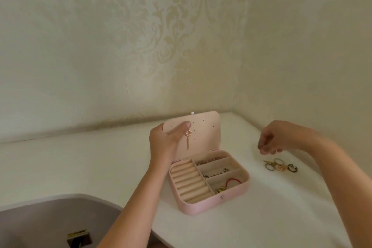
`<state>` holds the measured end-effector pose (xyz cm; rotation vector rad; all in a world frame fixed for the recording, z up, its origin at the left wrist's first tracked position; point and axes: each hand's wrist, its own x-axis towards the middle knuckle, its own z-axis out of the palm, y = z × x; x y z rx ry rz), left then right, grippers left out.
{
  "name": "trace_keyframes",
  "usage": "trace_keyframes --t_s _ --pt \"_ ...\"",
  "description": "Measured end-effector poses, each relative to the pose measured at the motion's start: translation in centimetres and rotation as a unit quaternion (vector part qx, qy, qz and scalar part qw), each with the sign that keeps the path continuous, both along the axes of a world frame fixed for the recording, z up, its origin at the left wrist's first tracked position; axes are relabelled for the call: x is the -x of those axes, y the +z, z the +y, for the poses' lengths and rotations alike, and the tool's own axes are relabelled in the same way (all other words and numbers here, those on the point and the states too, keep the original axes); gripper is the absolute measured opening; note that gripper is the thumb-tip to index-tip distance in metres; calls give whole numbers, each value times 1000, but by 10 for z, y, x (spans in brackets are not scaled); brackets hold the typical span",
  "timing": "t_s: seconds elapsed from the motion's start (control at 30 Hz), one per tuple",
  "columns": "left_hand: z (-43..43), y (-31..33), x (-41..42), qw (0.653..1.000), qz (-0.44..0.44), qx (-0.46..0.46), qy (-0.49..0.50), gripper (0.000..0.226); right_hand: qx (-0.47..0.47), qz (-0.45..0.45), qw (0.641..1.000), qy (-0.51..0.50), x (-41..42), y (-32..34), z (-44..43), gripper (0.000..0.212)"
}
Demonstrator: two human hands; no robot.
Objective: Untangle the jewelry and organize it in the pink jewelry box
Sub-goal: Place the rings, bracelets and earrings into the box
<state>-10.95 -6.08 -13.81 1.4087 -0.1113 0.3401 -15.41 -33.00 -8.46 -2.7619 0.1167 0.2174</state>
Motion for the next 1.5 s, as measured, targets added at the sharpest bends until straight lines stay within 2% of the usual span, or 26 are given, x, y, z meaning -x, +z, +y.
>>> trace_keyframes --t_s 0.2,0.37,0.53,0.63,0.73,0.8,0.87,1.03,1.1,1.2,1.27,1.4,1.5 --pt "-9 5 -6 999 -3 -38 -3 14 42 37 997 -55 25 -14 -21 19" --pt "-1 15 -20 989 67 -103 -87 18 63 1 996 -56 29 -27 -20 14" --pt "0 23 -24 980 70 -90 -164 14 135 -25 990 -30 24 -30 -9 8" --pt "-4 16 -28 985 66 -55 -151 21 188 -13 982 -22 19 -32 2 22" --pt "-5 11 -31 985 79 -24 -154 25 190 -17 981 -37 14 -31 0 9" --pt "-5 9 -31 984 71 -36 -159 28 179 -45 982 -49 12 -30 -5 10" --pt "-4 8 -32 985 60 -53 -154 31 128 -103 984 -62 10 -28 -9 7" --pt "-3 5 -34 986 50 -80 -139 49 -129 -199 969 -64 9 -3 -7 14" --pt "-2 5 -33 983 45 -94 -154 46 -257 -195 946 -36 9 7 2 10" --pt "-2 4 -31 979 40 -106 -171 40 -430 -174 886 20 3 17 18 4" --pt "-2 3 -33 980 41 -103 -163 35 -469 -169 866 36 -4 20 29 3" --pt "-1 3 -33 980 41 -104 -168 37 -524 -161 836 36 -18 16 50 8" --pt "-2 4 -32 982 36 -100 -156 24 -559 -148 815 33 -26 9 63 9"
